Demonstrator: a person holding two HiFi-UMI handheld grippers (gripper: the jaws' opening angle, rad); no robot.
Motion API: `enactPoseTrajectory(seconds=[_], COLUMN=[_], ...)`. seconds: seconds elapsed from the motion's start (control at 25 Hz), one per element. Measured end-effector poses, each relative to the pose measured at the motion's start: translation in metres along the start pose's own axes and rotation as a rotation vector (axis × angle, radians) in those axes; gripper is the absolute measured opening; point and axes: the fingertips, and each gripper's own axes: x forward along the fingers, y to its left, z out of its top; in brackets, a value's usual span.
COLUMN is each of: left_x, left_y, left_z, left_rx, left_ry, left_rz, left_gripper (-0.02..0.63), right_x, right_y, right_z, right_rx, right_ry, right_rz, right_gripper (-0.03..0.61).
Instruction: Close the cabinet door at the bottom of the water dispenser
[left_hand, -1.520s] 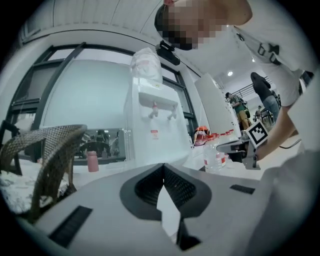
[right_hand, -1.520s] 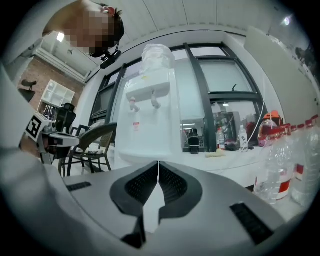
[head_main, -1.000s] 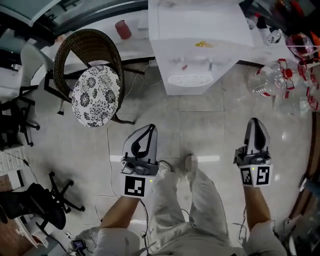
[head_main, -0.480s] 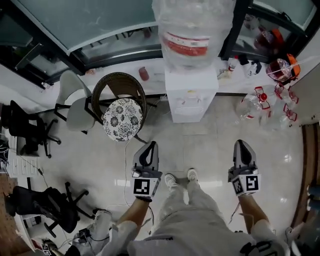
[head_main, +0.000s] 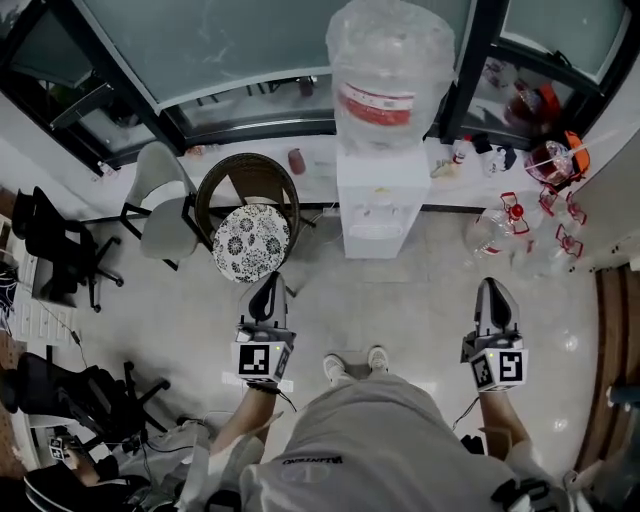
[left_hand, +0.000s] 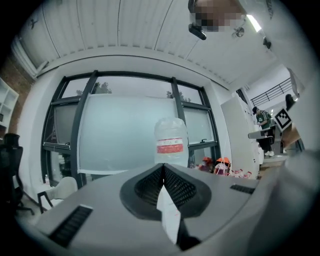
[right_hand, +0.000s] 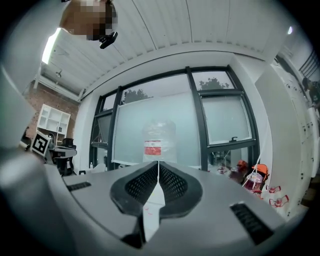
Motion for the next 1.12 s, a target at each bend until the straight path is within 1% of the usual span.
enactPoseTrajectory(seconds=[0.24,0.36,0.4,0.56,0.64,0.8,0.88,1.12], left_x=[-0.015,-0.017,-0.016,-0.008,-0.005,-0.002,-0.001,0.000], left_y=[0.001,-0.003,-0.002,0.000,0.000,-0.004,-0.005,-0.011], left_z=[-0.006,-0.006,-0.006,-0.002,0.001,0.003,0.002,0.004], left_rx=[-0.026,-0.028,-0.028,-0.022,-0.024,-0.021,-0.022,-0.025], left_ry=[0.008,0.050,0.045,-0.039,-0.049,0.016,0.027,-0.049], left_rz=[0.018,0.034,0.037,0.017,0.017,0.030,0.034,0.017], left_gripper=[0.008,0.008,0.008,0.008,0.008,0.008,0.008,0.008], right_x=[-0.016,-0.022,-0.023,-0.019,-0.016,-0.013,-0.010,-0.004], right_y=[0.002,0.000,-0.001,0.000,-0.001,-0.003,-0.002,0.001], right_z=[0.003,-0.003,-0.004,-0.005,-0.004,-0.006,-0.004,-0.001], right_rx=[0.000,0.012,0.014,0.003,-0.004,-0.011,-0.013,-0.009], right_ry=[-0.009,0.002,0.005,0.009,0.008,0.009,0.008,0.001], right_rz=[-0.014,-0.019,-0.020,-0.030,-0.034,-0.029,-0.026,-0.007], right_gripper=[0.020,0.020,0.020,0.018,0.017,0.016,0.017,0.016])
